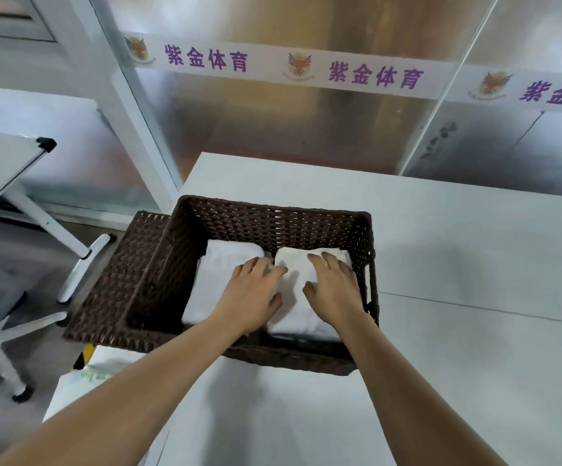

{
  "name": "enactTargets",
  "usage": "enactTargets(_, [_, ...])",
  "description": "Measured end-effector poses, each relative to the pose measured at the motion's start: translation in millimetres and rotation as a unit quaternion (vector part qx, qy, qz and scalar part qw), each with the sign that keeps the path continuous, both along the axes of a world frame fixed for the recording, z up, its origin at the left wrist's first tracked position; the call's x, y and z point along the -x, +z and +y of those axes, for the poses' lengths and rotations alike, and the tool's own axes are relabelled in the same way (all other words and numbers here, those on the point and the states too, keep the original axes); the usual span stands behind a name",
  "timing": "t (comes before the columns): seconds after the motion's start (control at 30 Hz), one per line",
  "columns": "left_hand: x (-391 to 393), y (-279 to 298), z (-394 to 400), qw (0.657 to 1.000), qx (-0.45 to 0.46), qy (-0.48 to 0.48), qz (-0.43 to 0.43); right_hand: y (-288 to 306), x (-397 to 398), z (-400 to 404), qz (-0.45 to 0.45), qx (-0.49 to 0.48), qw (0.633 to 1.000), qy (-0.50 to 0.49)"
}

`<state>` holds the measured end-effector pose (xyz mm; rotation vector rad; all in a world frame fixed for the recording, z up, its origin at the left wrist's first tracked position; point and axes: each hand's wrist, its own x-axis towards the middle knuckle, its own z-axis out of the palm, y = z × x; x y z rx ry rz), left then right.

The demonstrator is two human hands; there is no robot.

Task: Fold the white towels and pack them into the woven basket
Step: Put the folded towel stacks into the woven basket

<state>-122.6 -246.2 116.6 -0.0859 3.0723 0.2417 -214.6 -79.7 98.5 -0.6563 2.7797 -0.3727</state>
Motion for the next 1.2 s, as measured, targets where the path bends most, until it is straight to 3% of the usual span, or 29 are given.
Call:
enactTargets(0.23, [-58,34,-16,0.993,-0.018,0.053,0.105,35,-37,-17,0.058,0.072,0.996,-0.004])
enactTargets(0.73, [-214,78,-95,0.97,-0.07,0.096,0.212,83,-203,-103,0.141,0.248,0.958,0.006])
enactTargets(0.97, [-288,34,-123,0.969,-0.098,0.132,0.185,53,-281,-130,0.138,0.279,0.95,0.023])
enactTargets(1.2, [-339,-29,-146,0.97,-0.089,0.206,0.089,-12,-328,-145,0.03,0.21,0.976,0.05])
